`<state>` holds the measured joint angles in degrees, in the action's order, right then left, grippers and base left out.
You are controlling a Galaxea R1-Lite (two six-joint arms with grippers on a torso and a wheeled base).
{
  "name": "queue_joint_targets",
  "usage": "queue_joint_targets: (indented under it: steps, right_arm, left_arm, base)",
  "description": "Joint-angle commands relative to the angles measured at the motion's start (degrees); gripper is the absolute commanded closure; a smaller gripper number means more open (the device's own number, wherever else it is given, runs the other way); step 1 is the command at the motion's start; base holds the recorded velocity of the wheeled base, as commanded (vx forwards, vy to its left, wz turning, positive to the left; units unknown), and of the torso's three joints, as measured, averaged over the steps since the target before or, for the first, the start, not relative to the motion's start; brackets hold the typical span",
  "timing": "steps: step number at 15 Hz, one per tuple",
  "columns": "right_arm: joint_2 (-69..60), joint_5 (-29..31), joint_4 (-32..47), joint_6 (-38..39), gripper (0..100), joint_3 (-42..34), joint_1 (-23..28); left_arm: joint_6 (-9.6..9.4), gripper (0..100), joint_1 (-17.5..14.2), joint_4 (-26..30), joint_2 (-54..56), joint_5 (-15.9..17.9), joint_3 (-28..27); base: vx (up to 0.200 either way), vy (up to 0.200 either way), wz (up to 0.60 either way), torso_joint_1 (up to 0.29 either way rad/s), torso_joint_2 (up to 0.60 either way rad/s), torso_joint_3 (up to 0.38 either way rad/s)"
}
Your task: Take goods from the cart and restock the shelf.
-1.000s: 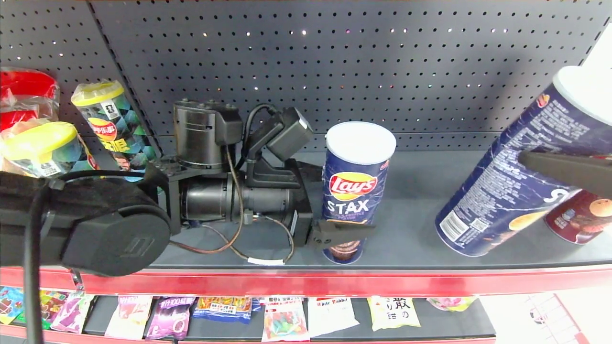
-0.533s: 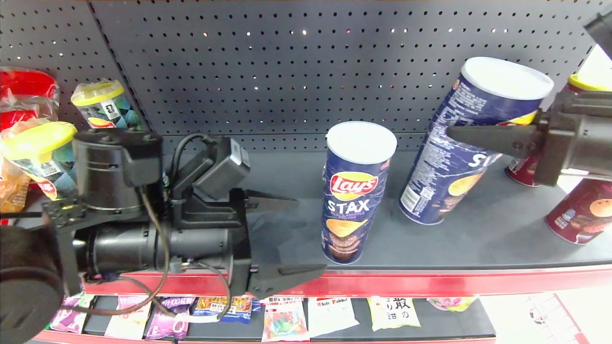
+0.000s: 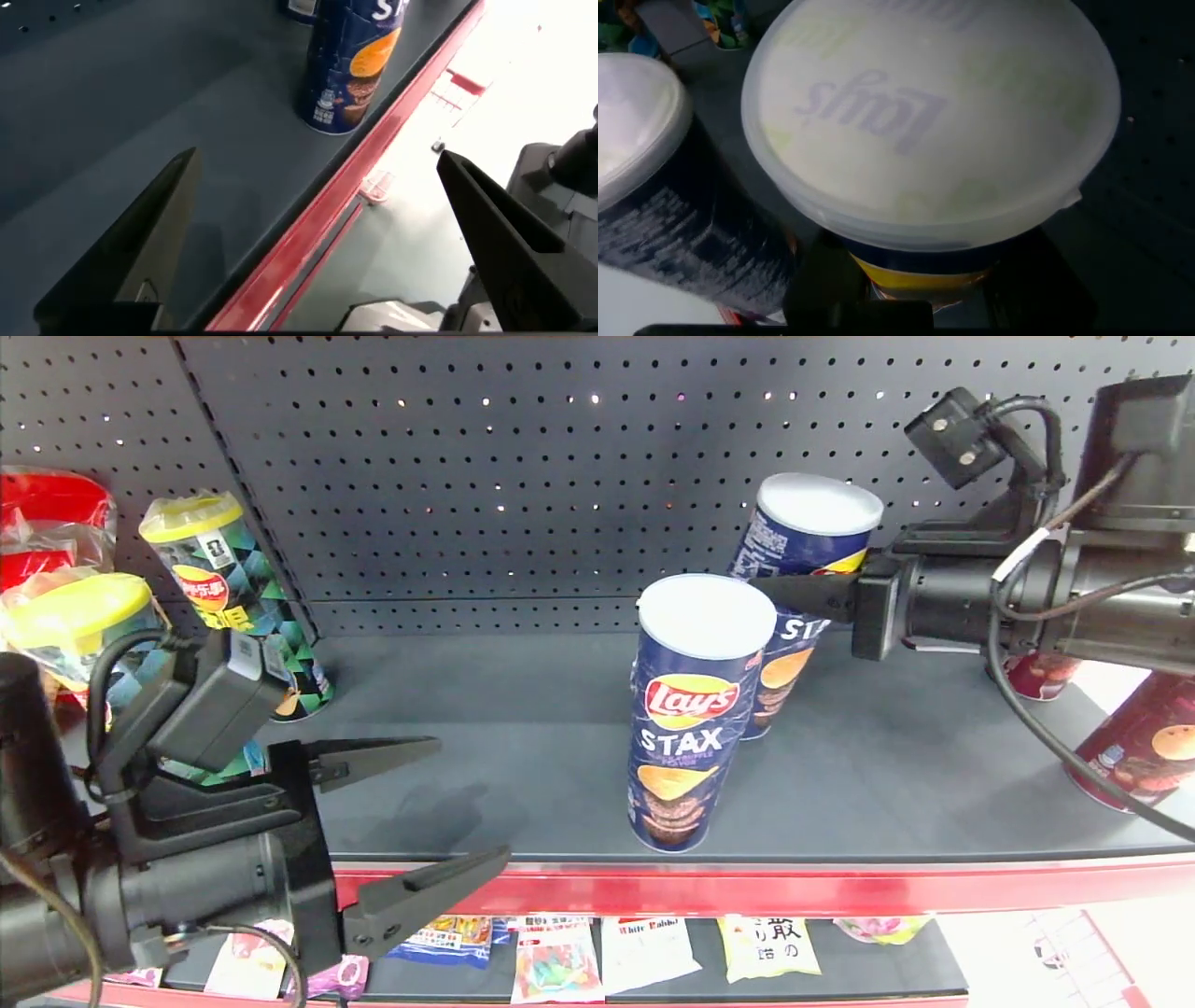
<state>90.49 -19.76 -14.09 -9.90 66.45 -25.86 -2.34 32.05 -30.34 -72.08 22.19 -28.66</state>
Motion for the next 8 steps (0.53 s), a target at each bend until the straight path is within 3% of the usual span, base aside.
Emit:
queue_joint_targets:
  steps: [1, 6, 7, 8]
  right_arm:
    - [5.05, -0.01, 0.03, 0.93, 100, 4.56, -1.57]
    - [9.79, -0.01, 0.03, 1.99, 100, 9.57, -2.71]
    - [10.5, -0.01, 0.03, 1.99, 100, 9.84, -2.71]
    - [10.5, -0.01, 0.03, 1.99, 100, 9.84, -2.71]
  left_arm:
    - [1.29, 0, -0.06, -0.16, 3.97, -0.3, 1.59]
    - [1.9, 0, -0.06, -0.24, 3.7, -0.21, 1.5]
    - [3.48, 0, -0.06, -0.33, 3.79, -0.13, 1.5]
    - [3.48, 0, -0.06, -0.33, 3.79, -0.13, 1.5]
  base:
    - [0.0, 0.0, 0.0, 0.0, 0.0, 0.0]
    - [0.0, 0.0, 0.0, 0.0, 0.0, 0.0]
    - [0.0, 0.0, 0.0, 0.0, 0.0, 0.0]
    - [0.0, 0.0, 0.0, 0.0, 0.0, 0.0]
